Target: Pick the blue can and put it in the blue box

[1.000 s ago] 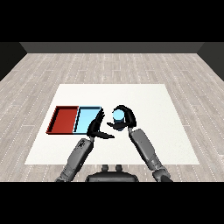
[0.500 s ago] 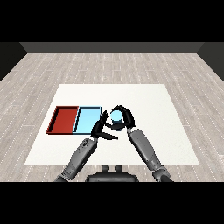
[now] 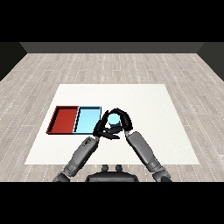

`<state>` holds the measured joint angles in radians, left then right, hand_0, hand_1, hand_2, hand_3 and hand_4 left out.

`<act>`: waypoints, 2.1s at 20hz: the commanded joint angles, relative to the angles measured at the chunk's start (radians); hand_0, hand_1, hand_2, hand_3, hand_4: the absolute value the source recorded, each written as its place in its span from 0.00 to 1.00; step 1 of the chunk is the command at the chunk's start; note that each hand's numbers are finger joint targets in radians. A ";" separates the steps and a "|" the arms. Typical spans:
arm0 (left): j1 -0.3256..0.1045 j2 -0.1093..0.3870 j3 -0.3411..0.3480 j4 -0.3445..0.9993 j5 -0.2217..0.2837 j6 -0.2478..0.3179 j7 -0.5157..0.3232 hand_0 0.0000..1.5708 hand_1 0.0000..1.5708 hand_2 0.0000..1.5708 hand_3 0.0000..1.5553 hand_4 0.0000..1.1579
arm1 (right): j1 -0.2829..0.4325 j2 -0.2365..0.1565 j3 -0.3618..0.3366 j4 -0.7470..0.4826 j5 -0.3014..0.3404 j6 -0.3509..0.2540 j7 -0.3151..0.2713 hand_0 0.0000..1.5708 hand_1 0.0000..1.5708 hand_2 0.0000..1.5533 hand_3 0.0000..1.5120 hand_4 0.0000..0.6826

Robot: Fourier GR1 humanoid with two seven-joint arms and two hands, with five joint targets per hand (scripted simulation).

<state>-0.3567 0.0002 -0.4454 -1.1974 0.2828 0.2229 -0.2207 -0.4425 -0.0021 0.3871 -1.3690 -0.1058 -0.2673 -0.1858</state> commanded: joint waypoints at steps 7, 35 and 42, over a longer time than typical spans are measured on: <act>-0.038 0.000 -0.011 0.025 0.027 0.003 -0.005 0.00 0.00 0.00 0.00 0.00 | -0.048 0.002 0.018 0.065 -0.046 -0.007 -0.035 0.92 0.92 0.94 0.93 0.84; -0.188 0.001 -0.063 0.137 -0.032 0.240 0.013 0.40 0.40 0.43 0.23 0.56 | -0.117 0.001 0.139 0.085 -0.152 -0.076 -0.040 0.94 0.94 0.94 0.93 0.87; -0.191 0.001 -0.090 0.119 0.131 0.313 -0.087 1.00 1.00 0.99 0.92 0.56 | -0.064 0.001 0.071 0.048 -0.191 -0.010 -0.035 0.92 0.92 0.92 0.92 0.76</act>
<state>-0.4992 0.0181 -0.5637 -1.0826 0.3480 0.5097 -0.2457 -0.5160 -0.0185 0.4765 -1.3188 -0.2383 -0.3086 -0.2276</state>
